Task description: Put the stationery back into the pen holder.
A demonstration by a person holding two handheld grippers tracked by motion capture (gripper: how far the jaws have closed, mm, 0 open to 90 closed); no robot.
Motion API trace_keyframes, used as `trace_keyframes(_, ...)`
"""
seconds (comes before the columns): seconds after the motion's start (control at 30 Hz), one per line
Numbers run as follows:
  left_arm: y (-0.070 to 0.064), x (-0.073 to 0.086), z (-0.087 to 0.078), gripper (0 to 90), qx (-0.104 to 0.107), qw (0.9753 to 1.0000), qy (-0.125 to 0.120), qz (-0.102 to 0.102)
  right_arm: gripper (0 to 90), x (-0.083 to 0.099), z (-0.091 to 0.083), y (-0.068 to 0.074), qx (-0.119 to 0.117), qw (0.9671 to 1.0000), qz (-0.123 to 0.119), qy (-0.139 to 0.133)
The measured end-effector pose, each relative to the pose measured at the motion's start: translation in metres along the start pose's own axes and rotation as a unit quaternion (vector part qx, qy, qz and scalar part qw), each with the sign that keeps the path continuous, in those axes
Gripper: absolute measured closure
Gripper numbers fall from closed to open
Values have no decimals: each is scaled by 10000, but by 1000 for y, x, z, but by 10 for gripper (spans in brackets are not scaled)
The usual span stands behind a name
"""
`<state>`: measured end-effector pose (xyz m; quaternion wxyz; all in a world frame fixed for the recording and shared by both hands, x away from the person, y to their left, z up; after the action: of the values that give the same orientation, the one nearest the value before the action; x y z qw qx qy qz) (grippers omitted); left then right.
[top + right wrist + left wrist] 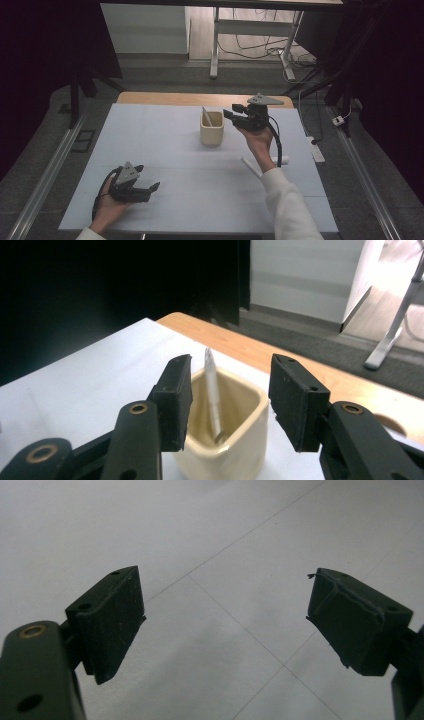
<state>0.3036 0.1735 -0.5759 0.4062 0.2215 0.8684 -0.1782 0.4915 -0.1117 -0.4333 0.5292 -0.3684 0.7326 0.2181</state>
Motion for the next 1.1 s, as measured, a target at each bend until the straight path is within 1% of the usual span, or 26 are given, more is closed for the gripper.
trace_keyframes(0.1, 0, 0, 0, 153, -6, 10000, 5, 0, 514, 5, -7, 0, 62, 9999, -50, 131)
trace_keyframes(0.3, 1, 0, 1, 153, -2, 10000, 18, -6, 514, 16, -21, -3, 86, 9997, 17, 241)
trace_keyframes(0.43, 0, 1, 1, 153, -5, 10000, 21, -1, 514, 26, -28, -5, 143, 9992, -58, 375)
trace_keyframes(0.53, 1, 1, 1, 153, -10, 10000, 32, 0, 513, 31, -33, -3, 165, 9988, -120, 443)
trace_keyframes(0.63, 0, 1, 1, 153, -11, 10000, 32, -1, 510, 36, -38, 0, 161, 9983, -207, 524)
trace_keyframes(0.83, 0, 1, 1, 153, -10, 10000, 32, 0, 503, 45, -47, 7, 87, 9973, -288, 669)
trace_keyframes(0.87, 0, 1, 1, 153, -12, 10000, 32, -2, 501, 47, -48, 7, 84, 9968, -320, 734)
trace_keyframes(1.0, 0, 1, 1, 153, -10, 10000, 39, 1, 493, 53, -54, 9, 8, 9960, -325, 831)
trace_keyframes(1.1, 0, 1, 1, 153, -11, 10000, 43, 2, 490, 56, -57, 11, -18, 9951, -373, 918)
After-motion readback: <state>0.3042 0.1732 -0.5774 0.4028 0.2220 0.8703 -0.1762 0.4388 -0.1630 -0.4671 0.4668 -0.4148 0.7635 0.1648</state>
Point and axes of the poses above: each handheld gripper's, and its own axes: z roughly forward along the jaws, x roughly out of its underside, y roughly to its left, the point moved 8 cm from there along z, roughly forward along the jaws, and after that the axes turned 10 degrees about -z, right-handed, at the moved point
